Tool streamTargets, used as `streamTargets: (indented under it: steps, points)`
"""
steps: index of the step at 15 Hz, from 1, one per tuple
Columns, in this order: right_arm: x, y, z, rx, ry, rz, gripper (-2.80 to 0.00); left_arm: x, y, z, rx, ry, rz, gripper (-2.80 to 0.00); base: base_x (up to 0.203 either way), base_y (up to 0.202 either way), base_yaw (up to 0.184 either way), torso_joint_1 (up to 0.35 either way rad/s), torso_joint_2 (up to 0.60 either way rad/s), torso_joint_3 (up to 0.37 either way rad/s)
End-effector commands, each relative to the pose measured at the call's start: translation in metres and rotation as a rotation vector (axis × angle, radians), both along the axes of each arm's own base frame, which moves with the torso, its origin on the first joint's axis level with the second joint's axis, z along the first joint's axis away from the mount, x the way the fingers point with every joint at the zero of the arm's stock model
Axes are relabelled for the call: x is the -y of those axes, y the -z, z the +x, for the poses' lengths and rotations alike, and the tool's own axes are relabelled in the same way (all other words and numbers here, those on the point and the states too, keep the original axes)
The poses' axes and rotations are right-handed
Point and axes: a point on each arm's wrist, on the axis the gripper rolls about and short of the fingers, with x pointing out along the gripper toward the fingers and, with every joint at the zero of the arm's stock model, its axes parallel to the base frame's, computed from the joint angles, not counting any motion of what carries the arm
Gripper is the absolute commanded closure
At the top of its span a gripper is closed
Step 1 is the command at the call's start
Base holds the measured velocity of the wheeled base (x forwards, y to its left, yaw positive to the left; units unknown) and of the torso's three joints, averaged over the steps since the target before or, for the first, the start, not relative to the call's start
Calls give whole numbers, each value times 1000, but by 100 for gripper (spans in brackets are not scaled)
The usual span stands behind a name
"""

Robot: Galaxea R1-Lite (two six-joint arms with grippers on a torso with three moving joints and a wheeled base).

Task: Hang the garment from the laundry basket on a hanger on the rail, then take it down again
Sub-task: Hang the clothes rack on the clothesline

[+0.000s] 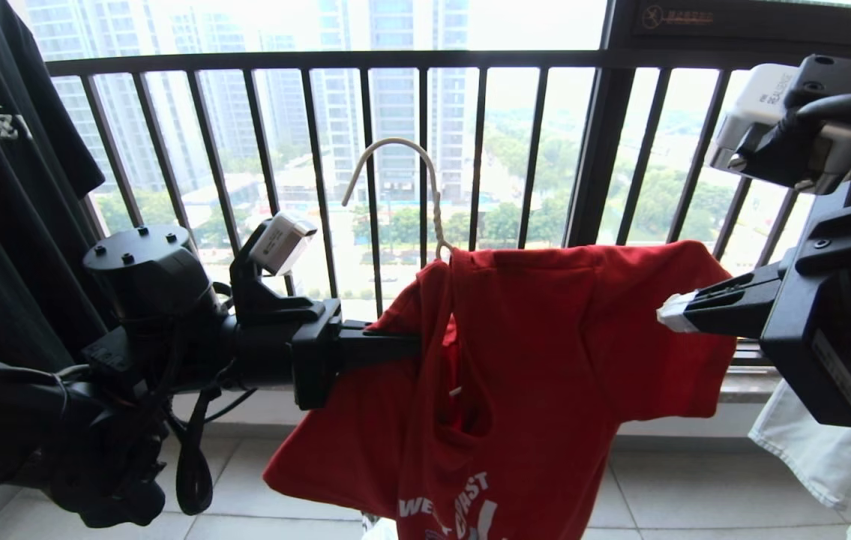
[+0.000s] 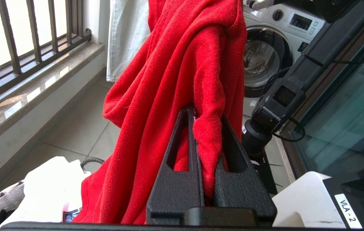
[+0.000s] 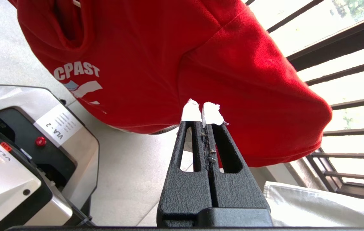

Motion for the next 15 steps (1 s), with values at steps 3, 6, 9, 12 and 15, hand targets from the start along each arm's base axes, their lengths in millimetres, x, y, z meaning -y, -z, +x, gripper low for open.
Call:
streamTargets:
  steps: [3,6,9,12,15]
  points:
    - [2,-3,-3,39,-69,-57,0,-3,4,-3,-11,90,18,0,0,0,0,0,0,0]
    - [2,-8,-2,71,-114,-77,0,-4,6,-5,-17,135,28,0,0,0,0,0,0,0]
    - [-2,-14,-2,93,-198,-29,-280,-6,3,-10,-3,157,27,0,0,0,0,0,0,0]
    - [-8,-14,13,141,-217,-49,-280,-10,-6,-18,28,157,16,0,0,0,0,0,0,0]
    - [-14,-11,20,139,-286,-56,-280,-13,-13,-24,52,153,7,0,0,0,0,0,0,0]
